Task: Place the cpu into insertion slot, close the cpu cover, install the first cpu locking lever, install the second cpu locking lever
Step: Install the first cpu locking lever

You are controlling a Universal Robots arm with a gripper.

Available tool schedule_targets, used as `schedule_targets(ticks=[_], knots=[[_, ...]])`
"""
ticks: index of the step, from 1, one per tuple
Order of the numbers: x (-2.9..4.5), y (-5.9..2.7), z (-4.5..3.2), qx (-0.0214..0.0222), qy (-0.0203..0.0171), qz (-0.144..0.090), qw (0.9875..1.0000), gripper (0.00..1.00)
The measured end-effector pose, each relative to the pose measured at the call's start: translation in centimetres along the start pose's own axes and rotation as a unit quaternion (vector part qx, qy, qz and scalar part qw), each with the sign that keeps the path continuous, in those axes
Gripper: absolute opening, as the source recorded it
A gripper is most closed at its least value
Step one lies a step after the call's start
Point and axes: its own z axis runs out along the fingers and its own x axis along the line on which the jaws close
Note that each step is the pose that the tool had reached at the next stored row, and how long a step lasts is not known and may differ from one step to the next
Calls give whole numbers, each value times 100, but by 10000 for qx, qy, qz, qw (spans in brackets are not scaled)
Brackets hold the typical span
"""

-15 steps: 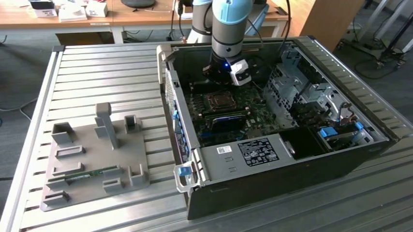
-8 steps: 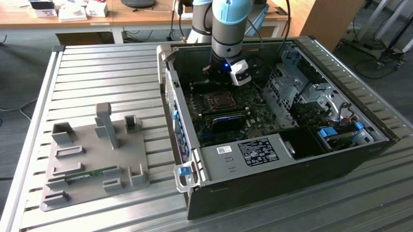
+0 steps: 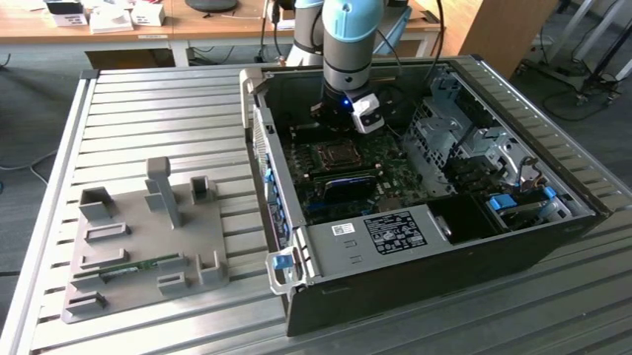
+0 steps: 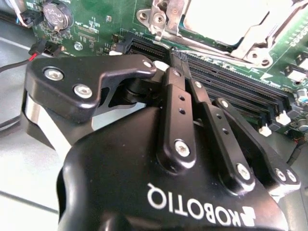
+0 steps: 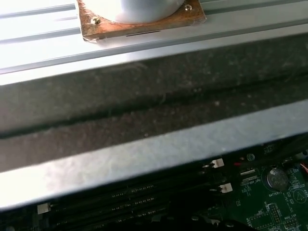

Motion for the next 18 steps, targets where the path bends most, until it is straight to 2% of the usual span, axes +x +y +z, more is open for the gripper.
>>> schedule_targets(ticks=[6,18], knots=[[1,-1,7,-11,-36,-9,10000,11],[-4,-10,-29,-15,-49,-12,10000,11]])
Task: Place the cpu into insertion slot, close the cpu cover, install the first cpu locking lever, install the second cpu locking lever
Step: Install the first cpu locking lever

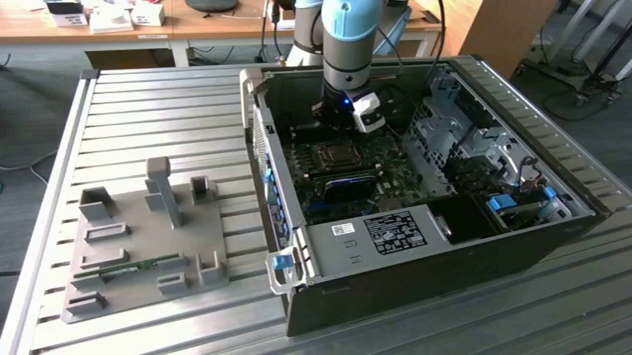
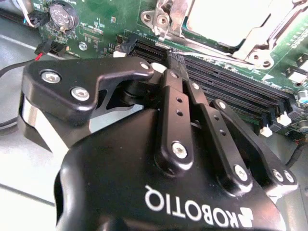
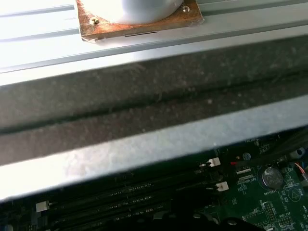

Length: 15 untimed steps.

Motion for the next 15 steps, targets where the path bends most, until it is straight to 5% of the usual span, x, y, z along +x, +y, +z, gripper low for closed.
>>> schedule_targets(ticks=[15], knots=[[33,-33,-12,-11,-48,-12,10000,11]])
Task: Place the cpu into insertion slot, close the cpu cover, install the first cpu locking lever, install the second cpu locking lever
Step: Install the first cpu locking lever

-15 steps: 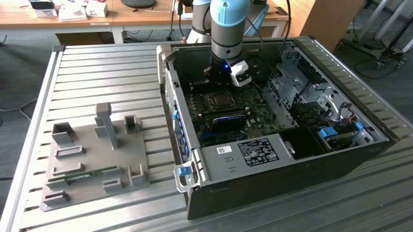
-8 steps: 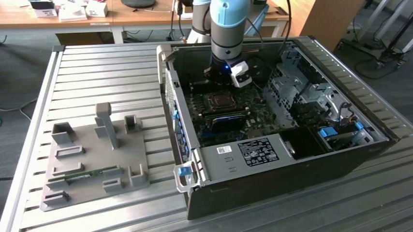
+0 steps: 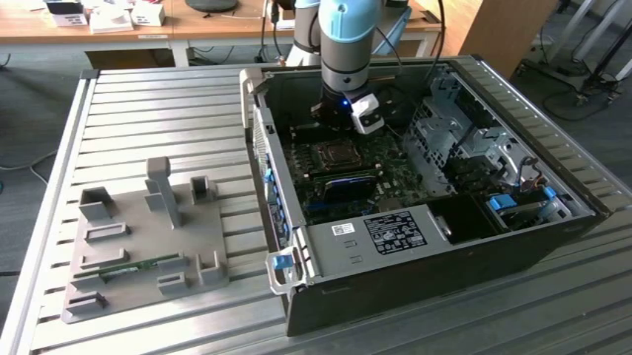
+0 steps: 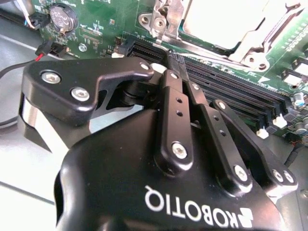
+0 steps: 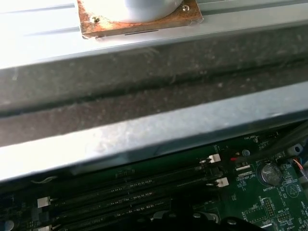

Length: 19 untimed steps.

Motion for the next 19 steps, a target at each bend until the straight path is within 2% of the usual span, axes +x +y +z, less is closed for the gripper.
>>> schedule_targets(ticks=[6,19], knots=[[6,-4,8,-4,-23,-5,10000,11],[14,-11,27,-6,-31,-6,10000,11]])
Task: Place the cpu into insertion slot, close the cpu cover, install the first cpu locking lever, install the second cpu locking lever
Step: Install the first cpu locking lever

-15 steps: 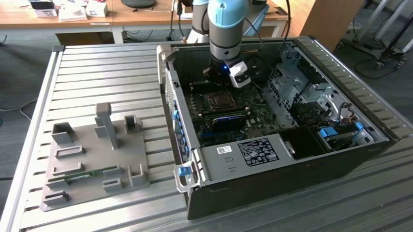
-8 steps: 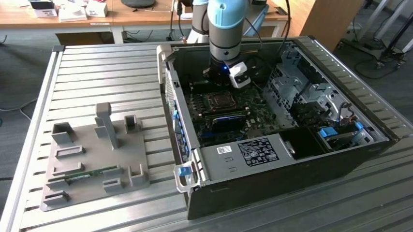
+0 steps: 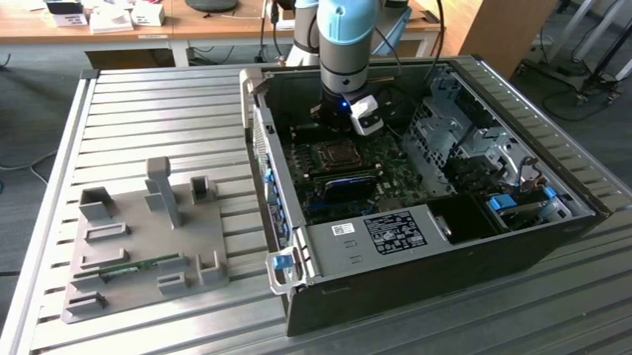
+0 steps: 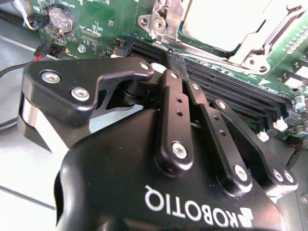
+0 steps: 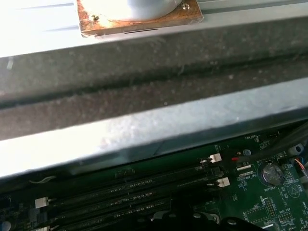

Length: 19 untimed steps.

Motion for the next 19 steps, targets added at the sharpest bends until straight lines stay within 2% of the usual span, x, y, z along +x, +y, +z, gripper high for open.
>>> schedule_targets(ticks=[19], knots=[[-1,-9,1,0,-5,6,10000,11]])
